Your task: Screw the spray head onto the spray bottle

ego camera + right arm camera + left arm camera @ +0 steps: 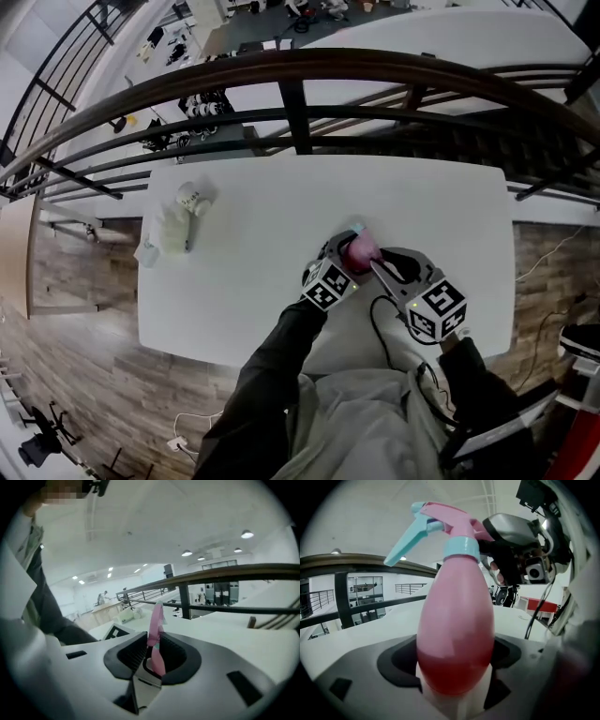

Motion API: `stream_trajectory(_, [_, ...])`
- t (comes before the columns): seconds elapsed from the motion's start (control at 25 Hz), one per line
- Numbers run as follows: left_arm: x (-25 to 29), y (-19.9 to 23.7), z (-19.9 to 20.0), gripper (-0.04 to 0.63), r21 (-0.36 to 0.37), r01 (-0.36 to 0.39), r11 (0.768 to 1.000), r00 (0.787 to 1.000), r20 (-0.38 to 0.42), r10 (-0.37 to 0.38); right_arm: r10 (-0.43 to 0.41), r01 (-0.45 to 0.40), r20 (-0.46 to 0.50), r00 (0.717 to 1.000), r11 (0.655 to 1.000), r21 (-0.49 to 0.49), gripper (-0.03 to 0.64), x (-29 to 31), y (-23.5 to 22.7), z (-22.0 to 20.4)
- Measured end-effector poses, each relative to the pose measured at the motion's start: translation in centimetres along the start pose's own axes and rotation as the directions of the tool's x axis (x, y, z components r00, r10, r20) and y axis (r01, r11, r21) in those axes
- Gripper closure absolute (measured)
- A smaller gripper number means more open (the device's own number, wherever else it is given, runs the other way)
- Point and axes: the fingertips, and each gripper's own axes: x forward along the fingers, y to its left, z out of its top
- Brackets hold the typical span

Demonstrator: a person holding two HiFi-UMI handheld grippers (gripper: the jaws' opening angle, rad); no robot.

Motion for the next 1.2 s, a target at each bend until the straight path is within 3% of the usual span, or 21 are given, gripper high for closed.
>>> stream_trajectory(0.16, [0.1, 0.1, 0.0, 0.160, -0.003, -0.006, 1.000, 1.000, -0.002, 0.006, -0.074, 0.063, 0.051, 0.996, 0.978, 0.201, 0.557, -0.2, -0.1, 0.1])
stream_trajectory(0.32, [0.0, 0.0, 0.0, 0.160, -0.004, -0.004, 1.000, 1.000, 0.005, 0.004, -0.118, 0.110, 0.048, 0.992, 0.982, 0.151, 0.557, 0.1, 1.1, -0.1])
stream_trajectory(0.52, [0.4, -1.0, 0.0, 0.160, 0.034, 0.028, 0.999, 1.000, -0.016, -0.027, -0.151, 0.142, 0.031, 0.988, 0.970, 0.198, 0.557, -1.8, 0.7, -0.8])
stream_trajectory(0.64, [0.6, -0.8, 0.0, 0.160, 0.015, 0.026, 1.000, 1.000, -0.006, -0.026, -0.156, 0.147, 0.032, 0.987, 0.969, 0.199, 0.561, -2.0, 0.2, -1.2])
stream_trajectory(0.8, [0.5, -0.6, -0.1, 0.160, 0.011, 0.027, 1.000, 1.000, -0.009, -0.027, -0.056, 0.054, 0.012, 0.998, 0.991, 0.122, 0.569, 0.6, 3.1, -1.0])
stream_trajectory(0.96, [0.5, -0.9, -0.3, 0.160, 0.017, 0.053, 0.998, 0.999, -0.009, -0.053, 0.038, -0.023, 0.149, 0.988, 0.995, -0.099, 0.577, 0.5, 5.3, 1.8])
stream_trajectory(1.0, [0.4, -1.0, -0.2, 0.160, 0.022, 0.066, 0.998, 0.998, -0.007, -0.066, 0.059, -0.028, 0.191, 0.980, 0.986, -0.165, 0.584, -0.7, 5.9, 2.6])
stream_trajectory(1.08, [0.2, -1.5, -0.3, 0.160, 0.035, 0.098, 0.995, 0.995, -0.012, -0.098, 0.001, 0.062, 0.242, 0.970, 0.966, -0.252, 0.586, -3.6, 4.8, 3.1])
stream_trajectory(1.12, [0.2, -1.6, -0.3, 0.160, 0.042, 0.110, 0.993, 0.994, -0.013, -0.110, -0.055, 0.121, 0.247, 0.967, 0.958, -0.259, 0.567, -4.7, 3.2, 2.8])
stream_trajectory(1.2, [0.2, -1.6, -0.4, 0.160, 0.050, 0.121, 0.991, 0.993, -0.014, -0.120, -0.096, 0.149, 0.228, 0.969, 0.963, -0.226, 0.260, -5.3, -0.1, 2.1])
